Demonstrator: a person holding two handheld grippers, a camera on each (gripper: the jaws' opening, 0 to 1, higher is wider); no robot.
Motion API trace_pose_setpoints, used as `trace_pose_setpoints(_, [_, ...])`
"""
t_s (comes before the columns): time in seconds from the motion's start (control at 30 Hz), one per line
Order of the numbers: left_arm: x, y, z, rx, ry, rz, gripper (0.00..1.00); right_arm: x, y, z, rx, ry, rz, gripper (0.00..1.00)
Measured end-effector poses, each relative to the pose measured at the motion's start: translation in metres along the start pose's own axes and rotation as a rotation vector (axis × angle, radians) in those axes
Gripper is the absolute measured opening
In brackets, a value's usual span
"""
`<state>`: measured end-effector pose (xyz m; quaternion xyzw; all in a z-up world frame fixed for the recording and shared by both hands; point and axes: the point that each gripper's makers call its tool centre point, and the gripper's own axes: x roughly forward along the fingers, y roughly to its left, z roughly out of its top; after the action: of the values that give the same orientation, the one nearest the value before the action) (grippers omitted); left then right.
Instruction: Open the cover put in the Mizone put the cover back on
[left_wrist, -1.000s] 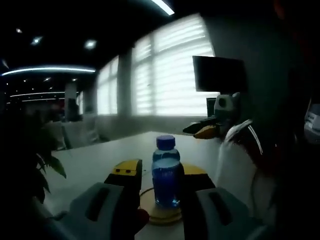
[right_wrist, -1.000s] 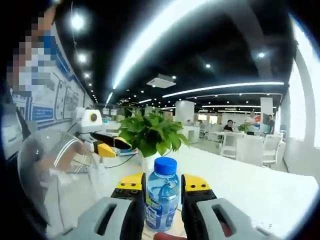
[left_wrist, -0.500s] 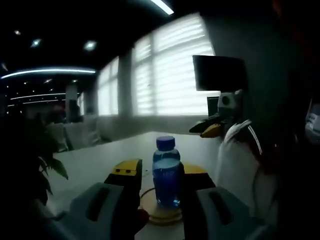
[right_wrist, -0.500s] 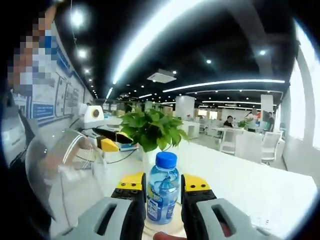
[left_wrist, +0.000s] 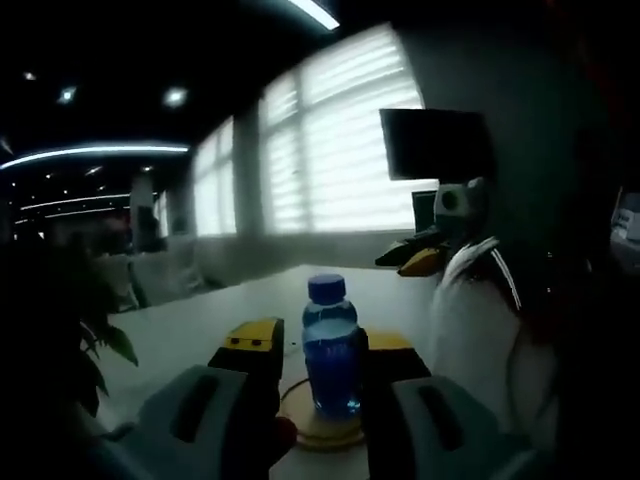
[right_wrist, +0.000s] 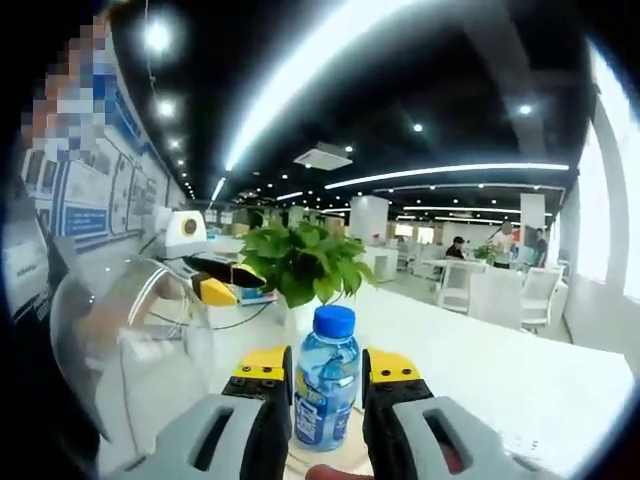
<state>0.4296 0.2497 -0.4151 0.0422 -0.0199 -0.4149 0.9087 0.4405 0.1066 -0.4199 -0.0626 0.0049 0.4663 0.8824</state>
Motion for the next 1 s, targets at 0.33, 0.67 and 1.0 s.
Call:
trace_pose_setpoints(0.33, [-0.021, -0.007, -0.009, -0.074, -0.031, 0.032, 0.22, -0.028, -0.005, -0.008, 0.069, -0.03, -0.075, 0.2])
trace_pose_setpoints(0.67, [-0.051, -0.008, -0.032, -0.18, -0.08, 0.062, 0.22, -0.067, 0.015, -0.026, 0.138, -0.087, -0.087, 0.2])
trace_pose_setpoints(1.0, [-0.07, -0.033, -0.05, -0.125, -0.08, 0.03, 0.23, -0.085, 0.055, -0.053, 0.051, -0.019, -0.018, 0.23])
